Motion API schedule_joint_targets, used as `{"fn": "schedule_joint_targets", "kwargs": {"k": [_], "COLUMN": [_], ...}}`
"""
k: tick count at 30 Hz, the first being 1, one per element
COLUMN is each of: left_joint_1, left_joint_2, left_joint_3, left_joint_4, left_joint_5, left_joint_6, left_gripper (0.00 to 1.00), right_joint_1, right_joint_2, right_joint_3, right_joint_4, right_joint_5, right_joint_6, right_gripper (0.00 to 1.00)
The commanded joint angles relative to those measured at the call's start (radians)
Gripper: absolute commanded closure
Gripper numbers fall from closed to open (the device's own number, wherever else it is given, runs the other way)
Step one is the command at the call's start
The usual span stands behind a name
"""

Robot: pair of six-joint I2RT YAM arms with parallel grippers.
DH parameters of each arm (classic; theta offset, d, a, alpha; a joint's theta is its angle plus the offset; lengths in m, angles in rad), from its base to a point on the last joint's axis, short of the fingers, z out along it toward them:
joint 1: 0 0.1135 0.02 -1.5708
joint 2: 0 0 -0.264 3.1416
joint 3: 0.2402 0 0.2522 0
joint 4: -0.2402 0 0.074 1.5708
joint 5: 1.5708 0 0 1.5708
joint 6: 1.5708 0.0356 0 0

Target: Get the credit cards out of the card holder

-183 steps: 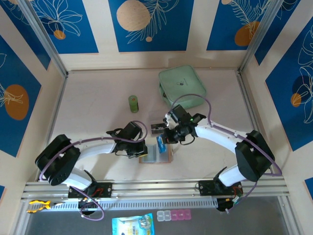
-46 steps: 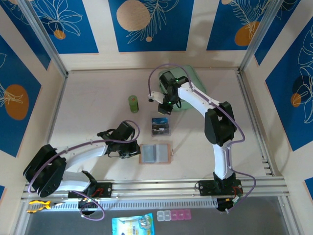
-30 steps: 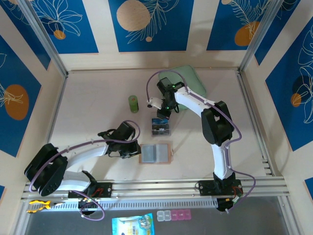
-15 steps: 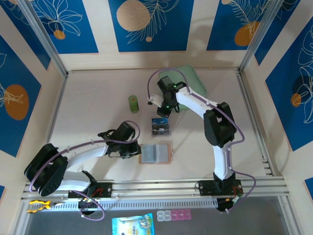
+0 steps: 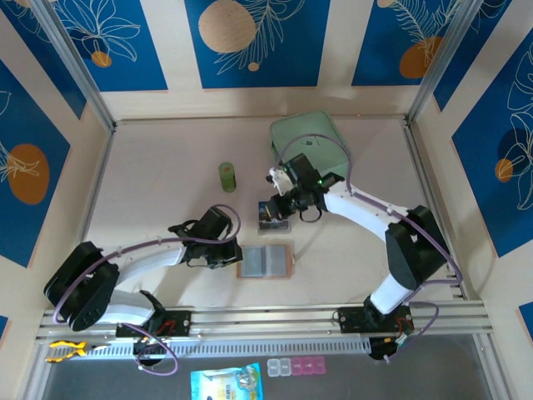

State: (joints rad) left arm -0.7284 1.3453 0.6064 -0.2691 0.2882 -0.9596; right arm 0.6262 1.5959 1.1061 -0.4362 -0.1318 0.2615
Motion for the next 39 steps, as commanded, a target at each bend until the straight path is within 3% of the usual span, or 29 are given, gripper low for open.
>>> {"fn": "schedule_joint_targets", "kwargs": {"k": [1, 5, 9, 19, 25, 39], "left_joint_1": [0.01, 0.009, 0.009, 0.01, 0.009, 0.009], "left_joint_2": [0.02, 0.028, 0.032, 0.078, 0.079, 0.075], "left_joint_3": [-0.023, -0.027, -0.027, -0.027, -0.041, -0.046], "left_joint_4": [0.026, 0.03, 0.025, 0.025, 0.031, 0.021], "left_joint_5": [0.032, 0.024, 0.02, 0.036, 0.038, 0.028], "left_joint_6": [0.012, 0.013, 0.018, 0.03, 0.028, 0.033], "left_gripper": [0.91, 0.92, 0.93, 0.95, 0.95, 0.95], "right_joint_1": [0.037, 0.063, 0.119, 0.21, 0.23, 0.247], "right_joint_2": [-0.072, -0.082, -0.078, -0.04, -0.007, 0.068], "right_joint_3": [-0.089, -0.159, -0.218, -0.279, -0.277, -0.254], "right_joint_4": [0.113, 0.119, 0.169, 0.244, 0.227, 0.205], "right_joint_5": [-0.057, -0.131, -0.163, -0.106, -0.092, -0.081], "right_joint_6": [0.319, 0.505, 0.573, 0.697, 0.718, 0.714], "right_gripper": [0.97, 1.0, 1.0, 0.78, 0.74, 0.77]}}
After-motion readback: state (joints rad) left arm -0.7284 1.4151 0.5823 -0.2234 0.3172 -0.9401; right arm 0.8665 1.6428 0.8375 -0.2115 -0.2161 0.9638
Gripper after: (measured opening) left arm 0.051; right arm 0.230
